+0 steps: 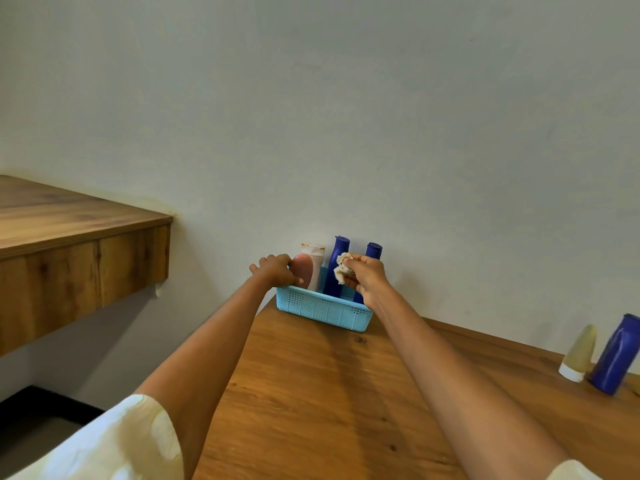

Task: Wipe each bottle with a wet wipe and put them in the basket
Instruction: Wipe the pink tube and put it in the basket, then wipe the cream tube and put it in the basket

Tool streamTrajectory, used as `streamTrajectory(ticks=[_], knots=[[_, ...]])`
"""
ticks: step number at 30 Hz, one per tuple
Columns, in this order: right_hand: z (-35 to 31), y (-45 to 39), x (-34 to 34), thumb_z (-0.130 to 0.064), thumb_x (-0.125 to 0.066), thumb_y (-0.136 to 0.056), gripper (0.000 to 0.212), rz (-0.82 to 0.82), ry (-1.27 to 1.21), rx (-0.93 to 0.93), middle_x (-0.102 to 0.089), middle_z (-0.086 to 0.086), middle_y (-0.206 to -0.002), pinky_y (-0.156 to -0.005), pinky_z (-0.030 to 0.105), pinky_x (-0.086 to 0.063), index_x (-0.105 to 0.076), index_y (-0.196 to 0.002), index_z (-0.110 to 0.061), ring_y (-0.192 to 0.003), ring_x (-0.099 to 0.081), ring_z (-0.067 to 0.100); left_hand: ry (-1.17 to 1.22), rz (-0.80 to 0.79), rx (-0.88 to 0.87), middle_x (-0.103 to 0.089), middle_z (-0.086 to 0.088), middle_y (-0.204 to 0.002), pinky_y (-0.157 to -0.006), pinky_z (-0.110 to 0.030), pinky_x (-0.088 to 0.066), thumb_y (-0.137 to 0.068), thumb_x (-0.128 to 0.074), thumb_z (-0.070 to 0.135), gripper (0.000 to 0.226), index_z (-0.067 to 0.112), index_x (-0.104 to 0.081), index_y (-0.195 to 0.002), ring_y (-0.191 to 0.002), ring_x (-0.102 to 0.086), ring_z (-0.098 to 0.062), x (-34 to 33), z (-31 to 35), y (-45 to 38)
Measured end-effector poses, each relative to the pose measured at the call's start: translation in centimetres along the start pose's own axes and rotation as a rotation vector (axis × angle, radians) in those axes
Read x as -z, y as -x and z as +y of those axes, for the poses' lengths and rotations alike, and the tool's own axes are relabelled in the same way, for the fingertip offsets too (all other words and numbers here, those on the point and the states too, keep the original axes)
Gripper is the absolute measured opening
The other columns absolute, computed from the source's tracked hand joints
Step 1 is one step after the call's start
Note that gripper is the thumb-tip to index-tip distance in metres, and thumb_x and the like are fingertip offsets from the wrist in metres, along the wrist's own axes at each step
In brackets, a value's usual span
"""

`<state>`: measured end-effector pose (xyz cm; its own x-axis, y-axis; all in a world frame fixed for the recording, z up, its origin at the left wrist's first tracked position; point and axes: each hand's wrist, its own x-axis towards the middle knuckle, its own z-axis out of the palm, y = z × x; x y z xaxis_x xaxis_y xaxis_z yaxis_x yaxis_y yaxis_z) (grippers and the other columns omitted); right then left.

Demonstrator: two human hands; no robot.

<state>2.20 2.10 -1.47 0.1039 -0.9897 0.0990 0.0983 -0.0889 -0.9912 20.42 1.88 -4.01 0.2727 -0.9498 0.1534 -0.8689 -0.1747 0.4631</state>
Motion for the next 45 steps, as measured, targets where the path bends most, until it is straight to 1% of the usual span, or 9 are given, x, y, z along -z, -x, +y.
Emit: streamTrajectory(ticks=[6, 11, 16, 19, 25, 31, 35, 41, 45], knots=[[0.0, 1.0, 0.4, -0.005, -0.058, -0.090, 0.011, 0.000, -0.089, -0.019, -0.062, 0.008, -0.075, -0.061, 0.024, -0.056, -0.062, -0.101, -0.003, -0.063, -0.060, 0.016, 0.090, 0.099, 0.049, -0.039, -0.013, -0.142, -0.107, -0.048, -0.025, -0.085, -0.062, 0.047, 0.066, 0.018, -0.037, -0.138, -0.132, -0.033, -0.031, 0.2, 0.7, 1.1], [-0.6, 2.5, 1.5, 0.003, -0.054, -0.090, 0.011, -0.023, -0.390, -0.055, -0.061, 0.010, -0.075, -0.058, 0.027, -0.058, -0.063, -0.095, -0.001, -0.068, -0.061, 0.020, 0.274, 0.549, -0.209, -0.043, -0.010, -0.135, -0.099, -0.038, -0.037, -0.090, -0.058, 0.033, 0.049, 0.016, -0.044, -0.134, -0.123, -0.043, -0.024, -0.3, 3.3, 4.7], [-1.4, 4.5, 4.0, 0.008, -0.055, -0.087, 0.013, 0.028, -0.607, -0.060, -0.062, 0.013, -0.081, -0.051, 0.021, -0.055, -0.061, -0.087, -0.003, -0.070, -0.060, 0.018, 0.742, 0.081, -0.380, -0.061, -0.002, -0.092, -0.061, -0.015, -0.050, -0.086, -0.065, 0.027, 0.037, 0.017, -0.056, -0.121, -0.073, -0.060, -0.010, -0.1, 8.6, 8.5], [-1.8, 5.9, 6.4, 0.010, -0.053, -0.087, 0.016, 0.063, -0.596, -0.045, -0.064, 0.013, -0.083, -0.054, 0.021, -0.056, -0.061, -0.096, -0.001, -0.070, -0.062, 0.019, 0.769, -0.070, -0.400, -0.063, -0.005, -0.081, -0.062, -0.017, -0.053, -0.084, -0.069, 0.016, 0.030, 0.007, -0.064, -0.112, -0.070, -0.061, -0.012, -0.8, 11.3, 9.5], [-2.8, 9.3, 14.9, 0.004, -0.058, -0.084, 0.027, -0.029, -0.338, 0.004, -0.066, 0.007, -0.087, -0.071, 0.023, -0.054, -0.064, -0.109, -0.004, -0.079, -0.063, 0.016, 0.678, 0.109, -0.402, -0.066, 0.002, -0.079, -0.070, -0.023, -0.047, -0.080, -0.072, 0.023, 0.013, 0.013, -0.069, -0.088, -0.076, -0.059, -0.008, -4.2, 18.6, 11.3], [-3.1, 10.5, 26.0, -0.009, -0.068, -0.083, 0.016, 0.308, -0.176, 0.109, -0.065, -0.003, -0.086, -0.067, 0.021, -0.049, -0.068, -0.094, -0.020, -0.079, -0.056, 0.008, 0.989, -0.405, -0.363, -0.064, 0.001, -0.095, -0.072, -0.025, -0.045, -0.090, -0.054, 0.000, 0.026, 0.015, -0.064, -0.111, -0.086, -0.056, -0.012, -8.9, 27.0, 12.7], [-3.5, 10.1, 30.5, -0.008, -0.067, -0.084, 0.011, 0.530, -0.334, 0.132, -0.057, -0.003, -0.068, -0.059, 0.018, -0.046, -0.067, -0.090, -0.017, -0.063, -0.050, 0.005, 0.916, -0.363, -0.263, -0.062, -0.005, -0.101, -0.068, -0.023, -0.047, -0.087, -0.065, 0.016, 0.034, 0.009, -0.058, -0.120, -0.082, -0.058, -0.014, -14.9, 31.9, 13.0], [-4.5, 8.5, 34.8, -0.008, -0.070, -0.081, 0.012, 0.698, -0.464, 0.199, -0.051, -0.004, -0.060, -0.041, 0.013, -0.036, -0.066, -0.080, -0.019, -0.052, -0.041, 0.005, 0.602, -0.266, -0.242, -0.052, -0.015, -0.132, -0.097, -0.034, -0.045, -0.082, -0.070, 0.018, 0.056, 0.002, -0.047, -0.130, -0.112, -0.053, -0.024, -22.8, 37.9, 12.4], [-4.8, 8.4, 35.7, -0.012, -0.069, -0.082, 0.017, 0.700, -0.477, 0.239, -0.057, -0.003, -0.065, -0.057, 0.019, -0.039, -0.064, -0.067, -0.019, -0.062, -0.050, 0.005, 0.400, -0.214, -0.246, -0.055, -0.013, -0.121, -0.089, -0.036, -0.050, -0.082, -0.067, 0.029, 0.040, 0.007, -0.056, -0.113, -0.100, -0.056, -0.022, -25.7, 40.7, 11.6]])
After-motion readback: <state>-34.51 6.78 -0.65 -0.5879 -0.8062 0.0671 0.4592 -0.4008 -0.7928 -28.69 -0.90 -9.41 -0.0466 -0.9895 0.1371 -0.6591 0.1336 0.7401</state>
